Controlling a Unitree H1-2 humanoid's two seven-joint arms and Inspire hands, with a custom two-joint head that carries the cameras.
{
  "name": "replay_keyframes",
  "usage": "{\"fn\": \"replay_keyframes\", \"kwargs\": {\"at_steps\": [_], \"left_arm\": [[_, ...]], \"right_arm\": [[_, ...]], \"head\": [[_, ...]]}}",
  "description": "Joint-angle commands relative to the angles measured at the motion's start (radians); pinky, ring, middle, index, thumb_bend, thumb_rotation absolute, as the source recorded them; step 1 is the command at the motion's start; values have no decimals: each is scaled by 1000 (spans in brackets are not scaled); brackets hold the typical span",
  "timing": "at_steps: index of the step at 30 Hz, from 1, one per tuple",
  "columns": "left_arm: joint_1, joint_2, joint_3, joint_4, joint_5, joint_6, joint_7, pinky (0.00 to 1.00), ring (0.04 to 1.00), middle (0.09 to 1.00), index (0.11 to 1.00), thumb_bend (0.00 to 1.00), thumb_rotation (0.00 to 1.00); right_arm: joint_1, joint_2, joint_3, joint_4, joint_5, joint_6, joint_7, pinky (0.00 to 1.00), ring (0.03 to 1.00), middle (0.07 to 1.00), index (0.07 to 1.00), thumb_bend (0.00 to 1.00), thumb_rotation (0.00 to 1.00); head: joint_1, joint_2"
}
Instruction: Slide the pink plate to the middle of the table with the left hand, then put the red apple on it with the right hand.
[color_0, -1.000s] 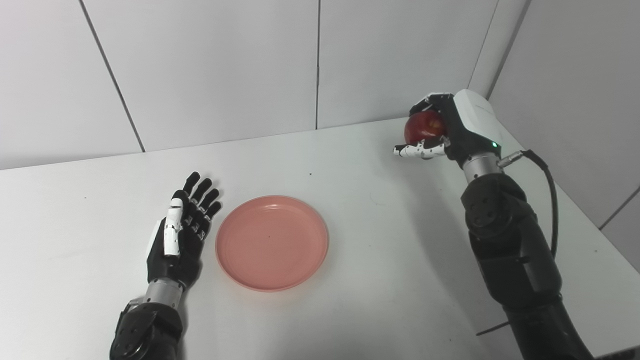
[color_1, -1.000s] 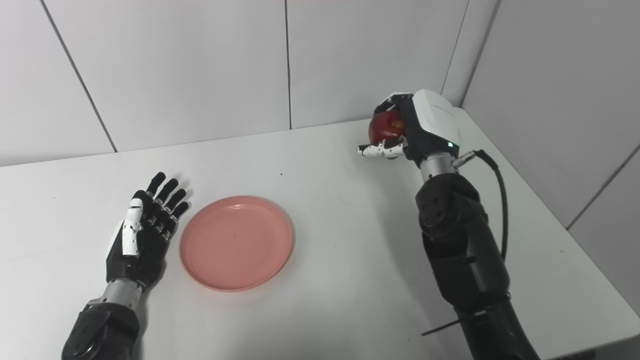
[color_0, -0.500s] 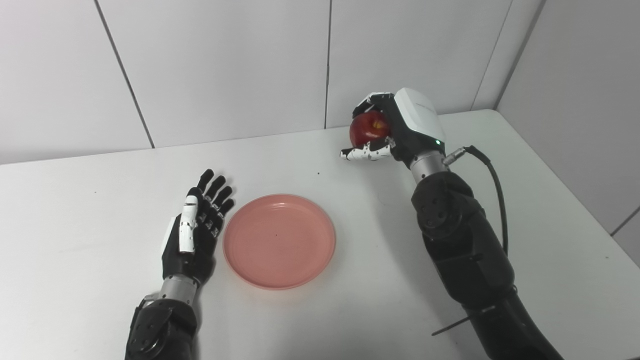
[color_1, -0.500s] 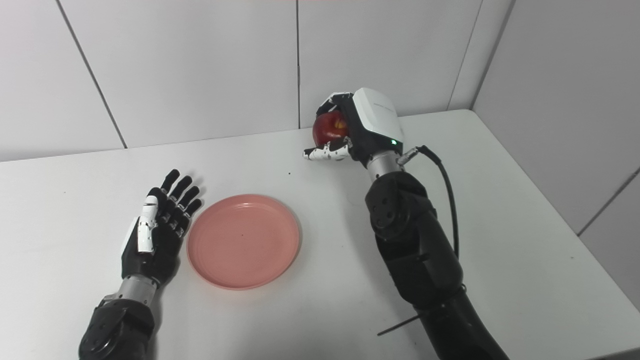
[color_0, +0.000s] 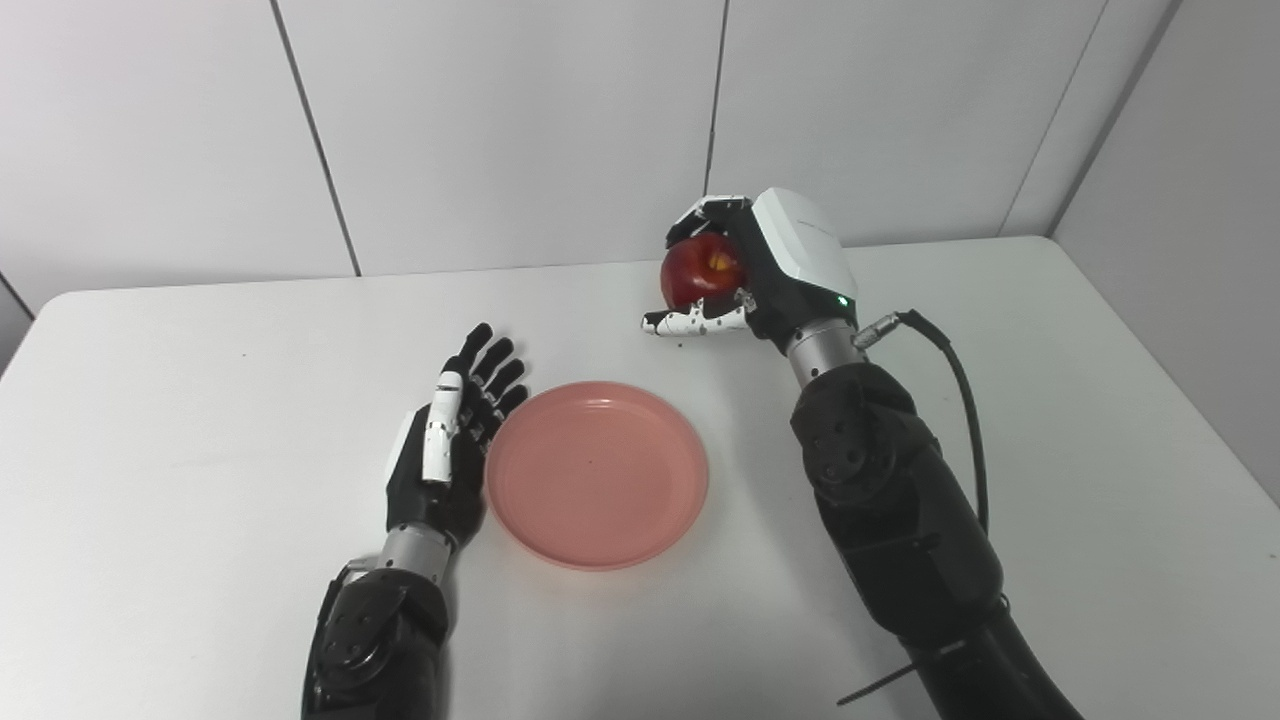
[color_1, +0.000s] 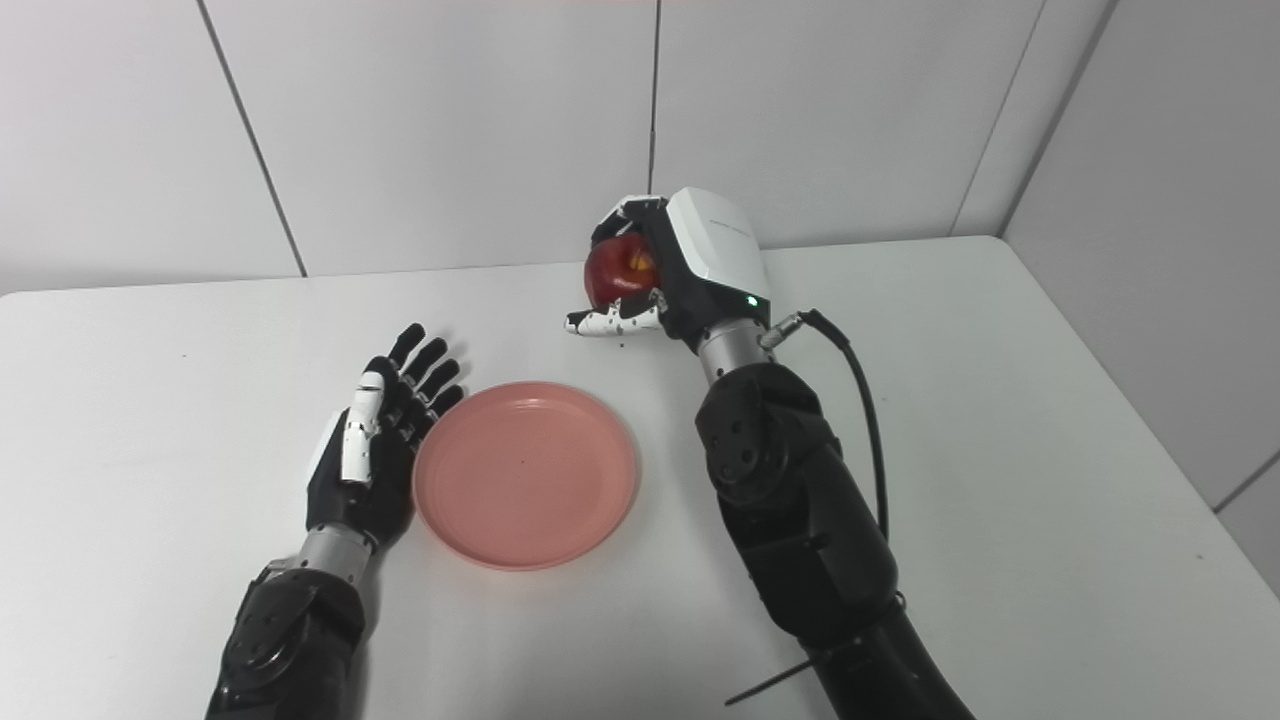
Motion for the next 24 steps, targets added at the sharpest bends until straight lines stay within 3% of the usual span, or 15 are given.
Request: {"fn": "replay_keyframes", "kwargs": {"at_steps": [1,17,24], "left_arm": [[32,-13,-5,39,21,40,31,911,918,929,924,376,1000],[24,-40,0,55,31,12,49,920,919,932,922,362,1000],[22,-54,8,52,39,13,90,902,907,920,909,354,1000]], "right_arm": [[-55,11,12,-20,-15,-38,-22,250,325,418,521,525,0],[-31,68,110,-7,-15,-74,-20,244,316,410,521,524,0],[-14,86,141,6,-20,-98,-38,230,301,411,515,526,0]], "head": [[17,1],[125,9],[151,14]]}}
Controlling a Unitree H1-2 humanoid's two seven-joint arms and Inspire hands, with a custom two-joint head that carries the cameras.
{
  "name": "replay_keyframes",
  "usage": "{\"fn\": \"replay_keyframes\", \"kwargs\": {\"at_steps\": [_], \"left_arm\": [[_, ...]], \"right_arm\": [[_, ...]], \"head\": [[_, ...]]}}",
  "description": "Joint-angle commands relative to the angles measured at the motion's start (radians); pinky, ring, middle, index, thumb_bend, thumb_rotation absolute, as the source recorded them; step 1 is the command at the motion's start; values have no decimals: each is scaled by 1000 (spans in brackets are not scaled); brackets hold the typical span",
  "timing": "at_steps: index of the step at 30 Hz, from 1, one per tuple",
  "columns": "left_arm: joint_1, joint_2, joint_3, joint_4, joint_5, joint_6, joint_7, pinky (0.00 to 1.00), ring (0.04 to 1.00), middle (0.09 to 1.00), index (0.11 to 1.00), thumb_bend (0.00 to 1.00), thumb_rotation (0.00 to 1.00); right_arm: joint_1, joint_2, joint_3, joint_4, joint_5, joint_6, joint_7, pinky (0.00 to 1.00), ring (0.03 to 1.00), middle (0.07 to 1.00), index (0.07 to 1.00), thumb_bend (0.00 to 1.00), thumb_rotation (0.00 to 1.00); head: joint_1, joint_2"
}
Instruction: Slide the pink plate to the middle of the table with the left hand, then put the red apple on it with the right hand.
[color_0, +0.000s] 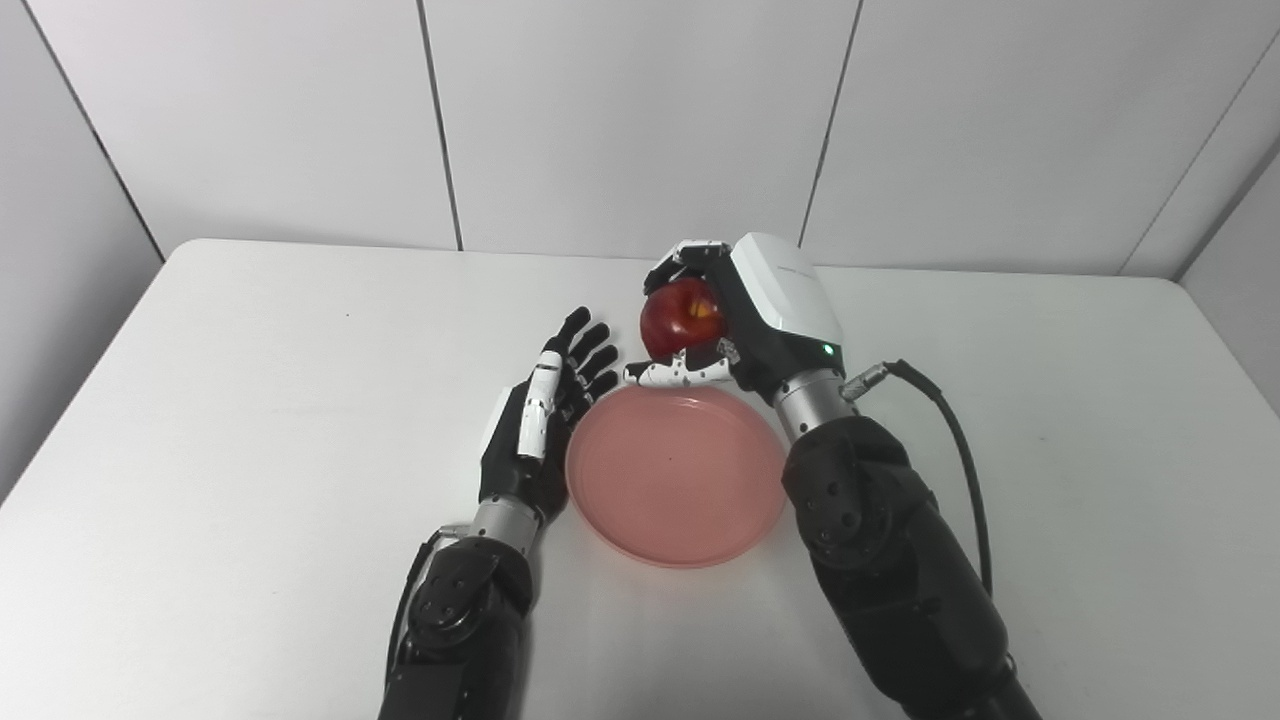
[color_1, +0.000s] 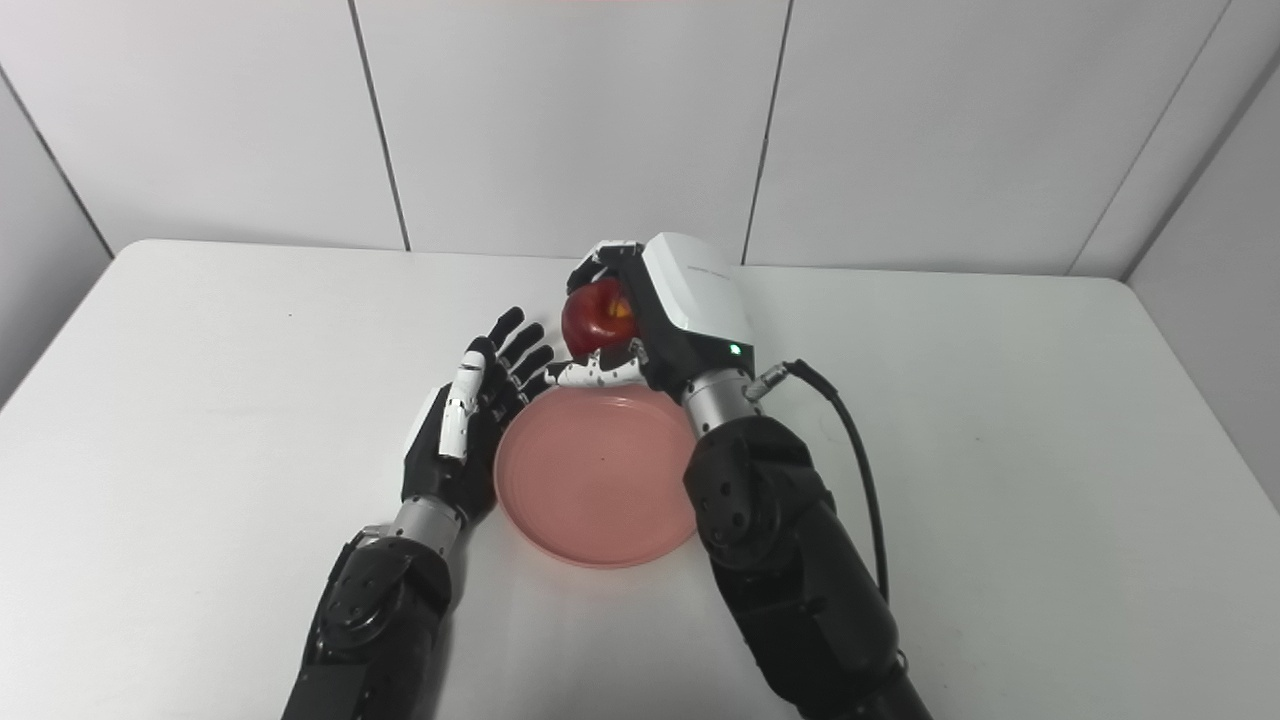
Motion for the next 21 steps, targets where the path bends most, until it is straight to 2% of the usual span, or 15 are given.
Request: {"fn": "replay_keyframes", "kwargs": {"at_steps": [1,21], "left_arm": [[23,-7,7,41,15,39,32,902,907,920,908,354,1000],[20,-17,23,41,4,14,42,909,920,925,904,353,1000]], "right_arm": [[-25,13,1,-15,-12,-44,-31,238,310,416,515,526,0],[47,5,41,65,-10,-101,-68,194,285,404,517,524,0]], "head": [[6,0],[24,14]]}}
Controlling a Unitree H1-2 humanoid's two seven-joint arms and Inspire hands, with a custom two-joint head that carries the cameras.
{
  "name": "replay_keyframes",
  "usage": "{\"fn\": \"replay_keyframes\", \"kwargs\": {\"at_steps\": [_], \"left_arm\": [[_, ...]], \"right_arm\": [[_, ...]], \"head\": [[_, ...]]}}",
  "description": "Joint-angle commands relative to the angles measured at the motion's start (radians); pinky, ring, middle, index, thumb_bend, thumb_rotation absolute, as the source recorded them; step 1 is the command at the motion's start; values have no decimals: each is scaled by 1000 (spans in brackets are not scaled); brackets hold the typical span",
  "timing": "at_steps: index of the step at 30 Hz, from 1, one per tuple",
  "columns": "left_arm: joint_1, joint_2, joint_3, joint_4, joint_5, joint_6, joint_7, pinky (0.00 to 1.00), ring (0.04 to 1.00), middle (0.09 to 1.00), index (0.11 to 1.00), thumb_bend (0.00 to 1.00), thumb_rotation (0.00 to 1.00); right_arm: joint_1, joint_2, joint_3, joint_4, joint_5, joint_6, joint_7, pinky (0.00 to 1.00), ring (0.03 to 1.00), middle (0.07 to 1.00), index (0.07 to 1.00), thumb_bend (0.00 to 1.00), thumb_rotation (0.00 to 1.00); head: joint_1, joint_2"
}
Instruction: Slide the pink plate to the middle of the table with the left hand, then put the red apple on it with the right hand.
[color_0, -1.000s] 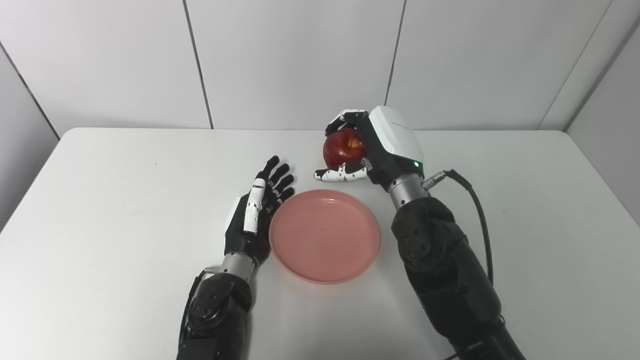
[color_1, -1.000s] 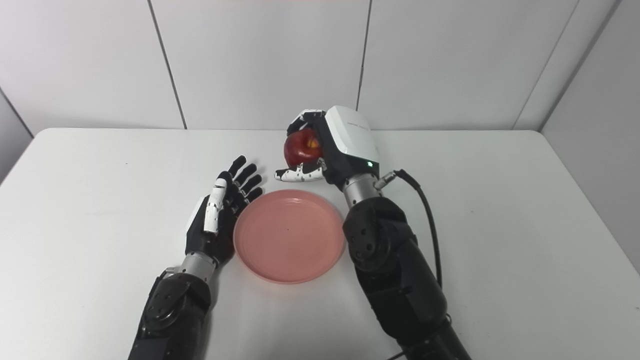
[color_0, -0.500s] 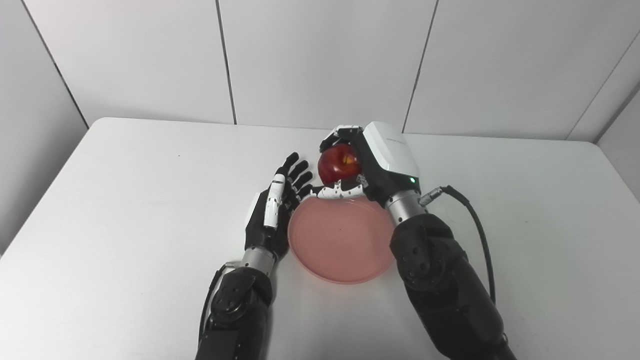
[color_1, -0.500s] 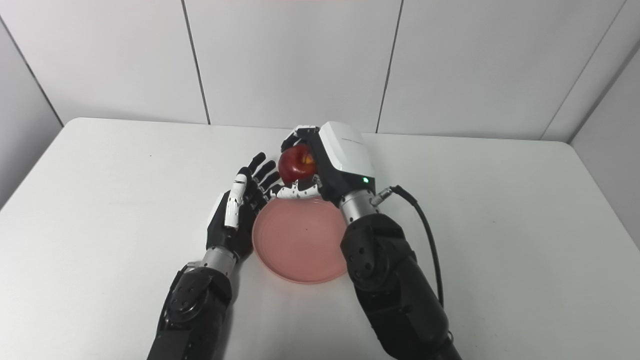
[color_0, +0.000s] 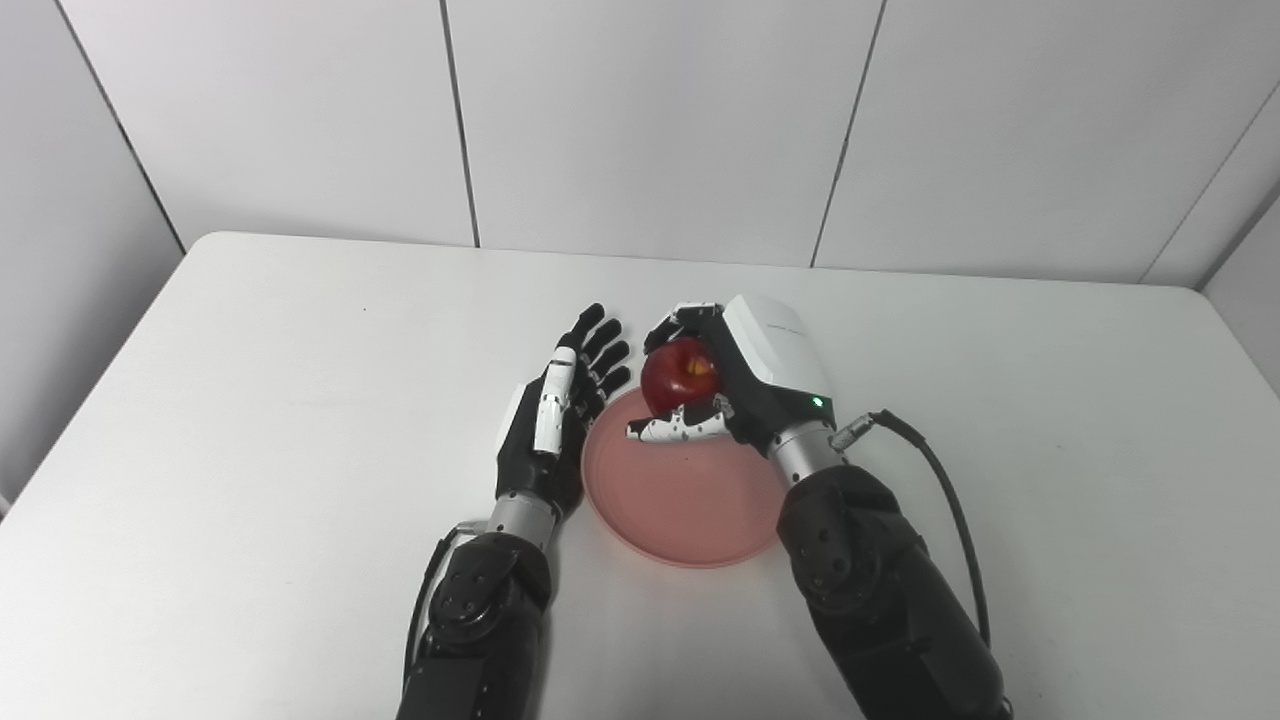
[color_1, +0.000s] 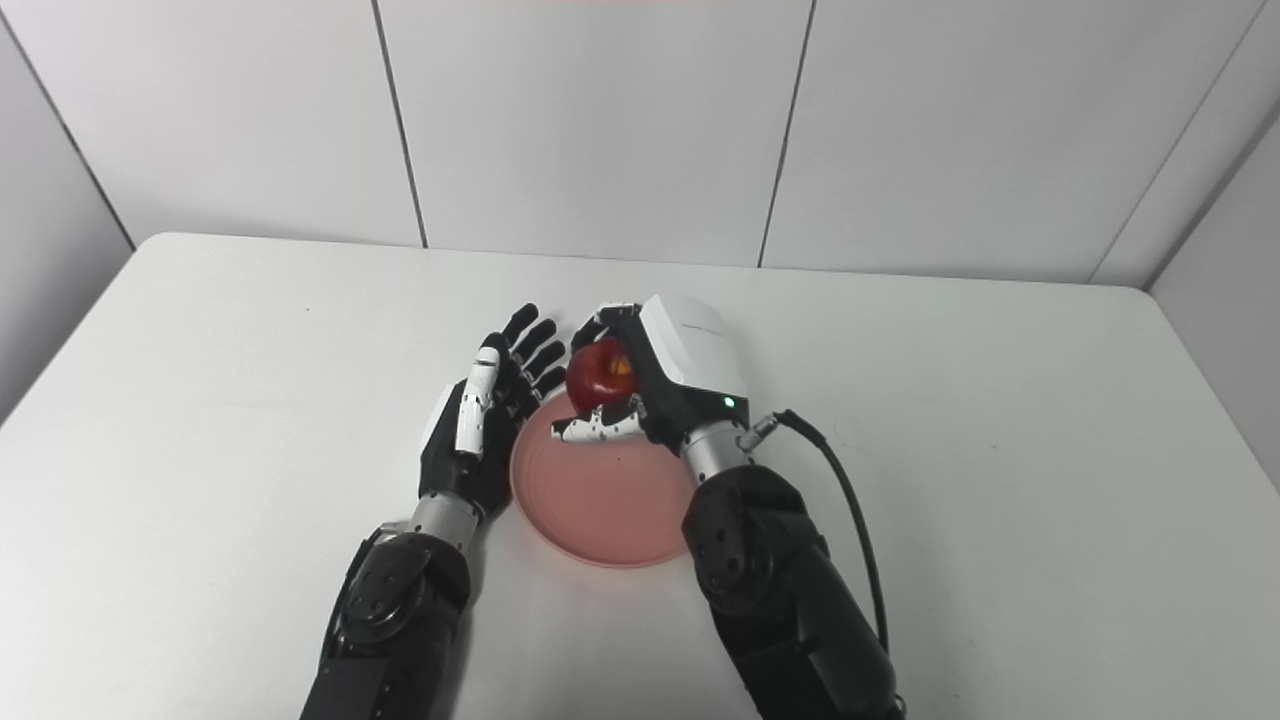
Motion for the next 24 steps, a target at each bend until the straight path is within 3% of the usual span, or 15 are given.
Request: {"fn": "replay_keyframes", "kwargs": {"at_steps": [1,9,10,14,16,24], "left_arm": [[19,-5,8,37,4,33,24,910,921,925,905,353,1000],[19,-1,2,37,14,31,20,915,929,935,920,354,1000],[20,-1,1,36,15,32,20,917,931,936,922,357,1000],[21,-1,-1,33,16,34,20,920,934,937,924,360,1000],[20,0,-2,36,16,30,20,917,931,935,923,358,1000],[21,-2,0,31,18,40,23,920,928,936,923,363,1000]], "right_arm": [[-19,-1,-4,-7,-10,-58,-43,194,285,404,516,524,0],[12,-7,9,24,-18,-69,-60,201,286,404,518,524,0],[14,-7,10,27,-18,-70,-60,196,278,452,495,529,0],[21,-7,13,38,-9,-74,-59,189,272,473,484,532,0],[24,-6,14,47,-10,-79,-66,193,282,417,510,526,0],[29,-5,24,72,-15,-81,-75,189,278,397,515,524,0]], "head": [[1,1],[2,7],[2,7],[2,9],[2,9],[1,10]]}}
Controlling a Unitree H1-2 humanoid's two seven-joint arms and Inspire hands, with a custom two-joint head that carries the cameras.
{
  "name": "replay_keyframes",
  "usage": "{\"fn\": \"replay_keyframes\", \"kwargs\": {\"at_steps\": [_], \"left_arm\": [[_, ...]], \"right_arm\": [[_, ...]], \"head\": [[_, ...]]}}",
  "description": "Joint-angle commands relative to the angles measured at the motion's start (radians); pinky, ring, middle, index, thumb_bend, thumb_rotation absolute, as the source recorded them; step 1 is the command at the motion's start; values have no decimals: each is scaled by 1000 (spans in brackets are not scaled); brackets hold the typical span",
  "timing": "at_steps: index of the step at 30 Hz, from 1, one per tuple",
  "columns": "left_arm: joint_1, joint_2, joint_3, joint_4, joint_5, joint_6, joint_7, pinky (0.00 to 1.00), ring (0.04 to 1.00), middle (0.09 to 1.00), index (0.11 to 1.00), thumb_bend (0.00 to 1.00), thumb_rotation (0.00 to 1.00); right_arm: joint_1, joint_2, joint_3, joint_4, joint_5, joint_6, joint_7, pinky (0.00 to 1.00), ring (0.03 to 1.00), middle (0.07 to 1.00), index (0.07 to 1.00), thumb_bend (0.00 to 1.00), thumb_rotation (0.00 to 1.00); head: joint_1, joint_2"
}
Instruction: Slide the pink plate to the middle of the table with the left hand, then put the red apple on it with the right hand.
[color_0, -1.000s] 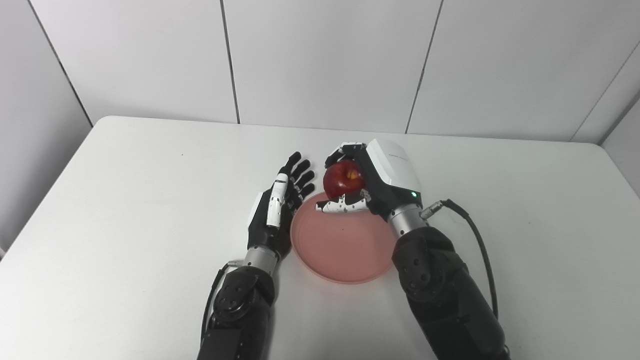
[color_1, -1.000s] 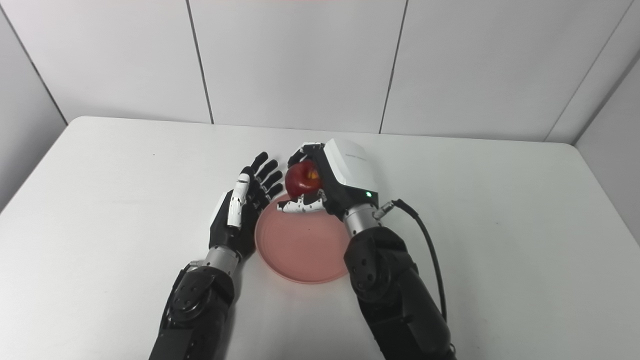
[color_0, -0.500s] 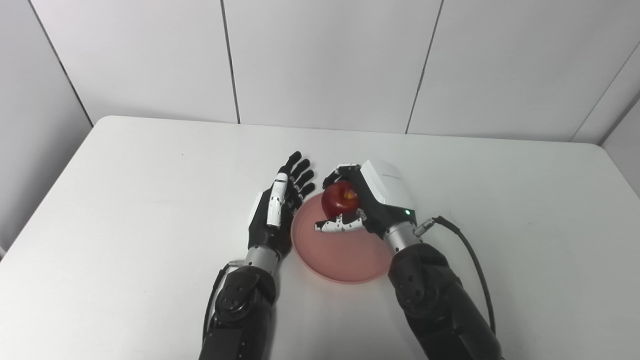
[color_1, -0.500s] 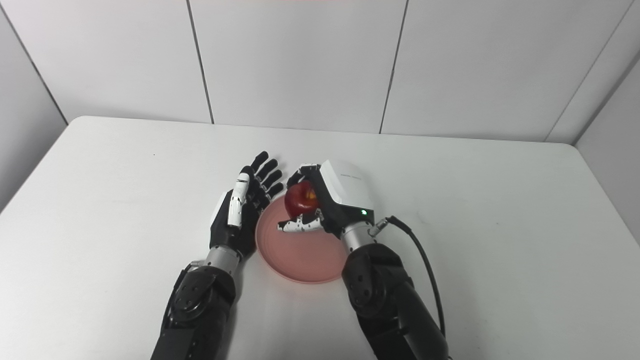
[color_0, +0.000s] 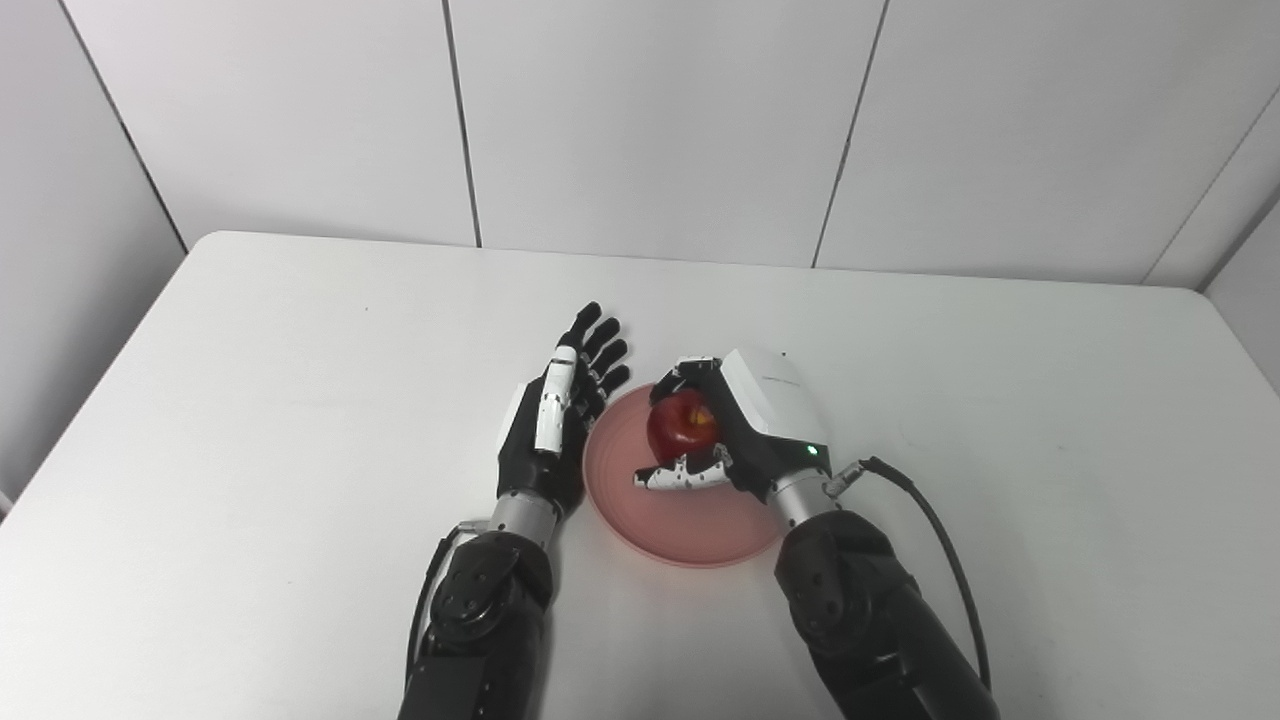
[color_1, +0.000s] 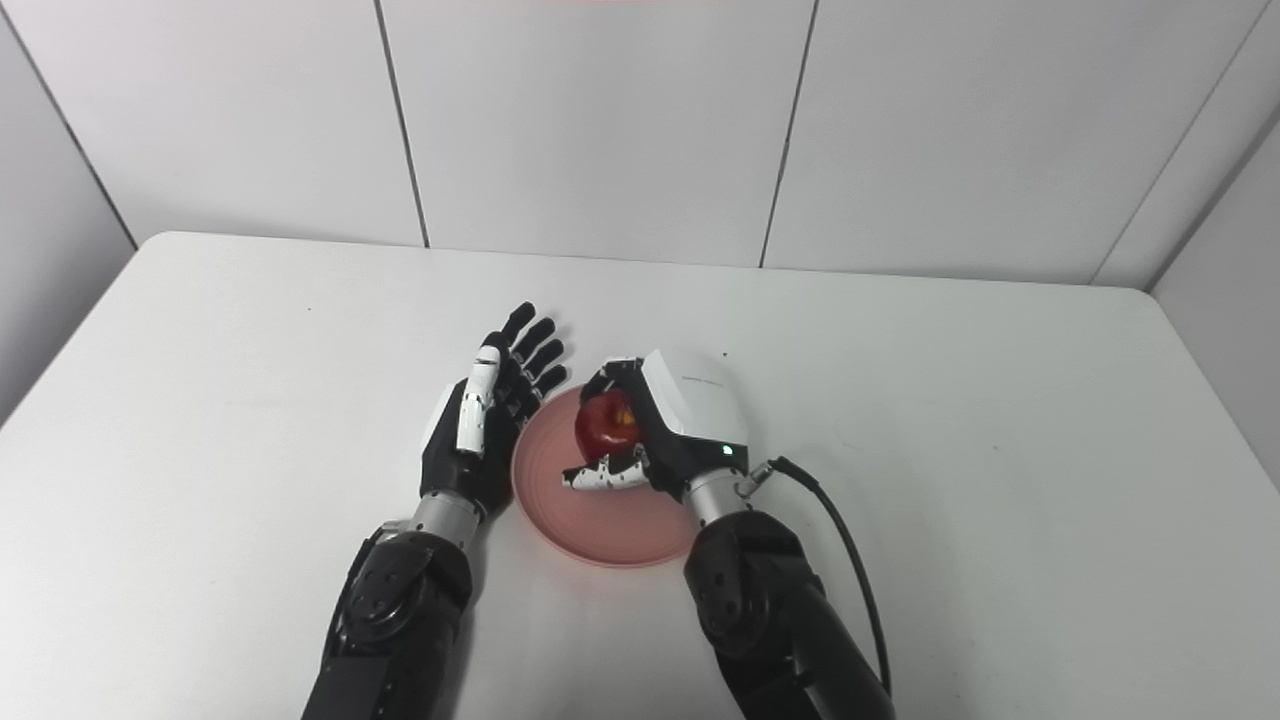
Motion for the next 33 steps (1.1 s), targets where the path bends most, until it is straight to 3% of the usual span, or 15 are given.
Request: {"fn": "replay_keyframes", "kwargs": {"at_steps": [1,14,26,29,30,32,33], "left_arm": [[22,-3,2,30,4,40,21,920,928,936,923,363,1000],[21,-4,4,27,3,47,19,918,928,935,921,363,1000],[21,-2,3,26,3,41,14,918,927,938,928,355,1000],[22,-1,0,24,8,41,15,917,927,939,928,358,1000],[22,-1,0,25,9,40,16,913,925,937,926,359,1000],[20,0,0,30,8,35,14,917,926,938,928,359,1000],[19,0,0,32,8,34,14,919,927,939,929,359,1000]], "right_arm": [[-21,3,3,-2,-5,-41,-13,186,275,397,515,523,0],[-18,6,-3,4,3,-43,-12,231,331,423,525,525,1],[-13,10,-4,-25,-17,-2,49,296,417,451,529,526,6],[-12,9,0,-30,-29,10,73,314,441,534,499,524,118],[-12,8,0,-32,-31,12,80,307,436,543,566,751,158],[-12,6,1,-38,-34,13,99,270,395,517,616,886,196],[-11,6,1,-43,-35,17,113,258,382,507,625,905,204]], "head": [[1,0],[1,-1],[2,-3],[2,-3],[3,-3],[3,-3],[3,-3]]}}
